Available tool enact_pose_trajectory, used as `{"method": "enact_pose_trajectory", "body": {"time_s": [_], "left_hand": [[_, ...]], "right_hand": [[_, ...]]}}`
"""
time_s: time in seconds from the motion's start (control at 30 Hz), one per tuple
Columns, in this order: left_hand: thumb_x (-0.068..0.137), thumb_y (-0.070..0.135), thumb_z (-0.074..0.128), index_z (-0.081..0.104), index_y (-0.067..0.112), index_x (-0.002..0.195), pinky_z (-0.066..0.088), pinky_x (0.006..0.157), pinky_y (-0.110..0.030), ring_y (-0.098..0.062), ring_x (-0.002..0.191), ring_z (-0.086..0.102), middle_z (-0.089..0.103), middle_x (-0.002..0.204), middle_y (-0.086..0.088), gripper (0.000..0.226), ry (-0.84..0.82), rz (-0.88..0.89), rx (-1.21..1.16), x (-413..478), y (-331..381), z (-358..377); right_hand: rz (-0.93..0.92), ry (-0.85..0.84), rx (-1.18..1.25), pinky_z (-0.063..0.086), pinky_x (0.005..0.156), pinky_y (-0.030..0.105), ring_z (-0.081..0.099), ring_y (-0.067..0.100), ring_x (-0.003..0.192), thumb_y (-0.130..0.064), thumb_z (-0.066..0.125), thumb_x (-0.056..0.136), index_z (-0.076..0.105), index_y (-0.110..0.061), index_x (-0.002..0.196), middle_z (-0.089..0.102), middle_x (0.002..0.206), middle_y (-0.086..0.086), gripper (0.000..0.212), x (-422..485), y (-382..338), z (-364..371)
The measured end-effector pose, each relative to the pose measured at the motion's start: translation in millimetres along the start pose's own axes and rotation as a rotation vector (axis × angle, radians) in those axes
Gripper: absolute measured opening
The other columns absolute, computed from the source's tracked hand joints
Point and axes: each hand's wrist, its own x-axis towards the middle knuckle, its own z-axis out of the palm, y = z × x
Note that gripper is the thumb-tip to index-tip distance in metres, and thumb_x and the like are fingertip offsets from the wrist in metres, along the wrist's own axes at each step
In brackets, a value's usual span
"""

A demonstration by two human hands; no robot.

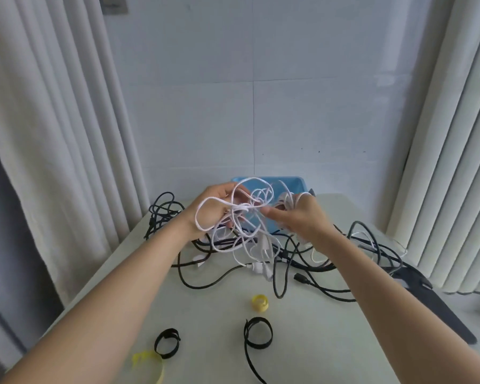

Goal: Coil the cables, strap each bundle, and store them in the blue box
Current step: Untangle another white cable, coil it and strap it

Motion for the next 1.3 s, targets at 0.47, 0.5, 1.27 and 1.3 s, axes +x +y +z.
{"method": "enact_pose_trajectory", "body": {"time_s": [0.47, 0.5, 1.27, 1.3], "left_hand": [[0.094, 0.006, 0.063, 0.075, 0.01, 0.093, 0.045, 0.051, -0.023, -0.015, 0.058, 0.059, 0.069, 0.073, -0.004, 0.012, 0.225, -0.284, 0.138, -9.3, 16.8, -71.9], [0.092, 0.008, 0.067, 0.077, 0.012, 0.091, 0.045, 0.055, -0.026, -0.016, 0.061, 0.058, 0.069, 0.072, -0.002, 0.011, 0.284, -0.322, 0.199, -12.6, 10.5, -83.6], [0.074, 0.037, 0.085, 0.04, 0.023, 0.152, 0.044, 0.105, -0.035, -0.025, 0.132, 0.05, 0.044, 0.153, -0.003, 0.091, -0.132, -0.667, 1.044, -2.3, 22.6, -65.7], [0.073, 0.041, 0.086, 0.039, 0.025, 0.152, 0.046, 0.104, -0.036, -0.025, 0.128, 0.053, 0.045, 0.152, -0.003, 0.094, -0.196, -0.675, 1.099, -1.3, 29.2, -57.8]], "right_hand": [[0.031, 0.394, -0.415, 0.038, 0.042, 0.027, 0.057, 0.026, 0.05, -0.022, 0.067, 0.064, 0.058, -0.007, 0.054, 0.057, 0.049, 0.008, 0.021, 42.1, -8.2, -58.9], [0.06, 0.395, -0.433, 0.036, 0.042, 0.024, 0.054, 0.023, 0.048, -0.021, 0.067, 0.063, 0.058, -0.007, 0.053, 0.056, 0.047, 0.005, 0.02, 43.2, -4.7, -66.4], [0.063, -0.073, -0.416, 0.036, 0.04, 0.023, 0.051, 0.022, 0.053, -0.034, 0.084, 0.078, 0.06, 0.003, 0.081, 0.056, 0.067, 0.011, 0.044, 44.1, -55.3, -71.7], [0.025, -0.054, -0.414, 0.037, 0.044, 0.024, 0.05, 0.021, 0.056, -0.034, 0.084, 0.078, 0.059, 0.0, 0.079, 0.055, 0.067, 0.011, 0.042, 44.3, -59.2, -69.9]]}}
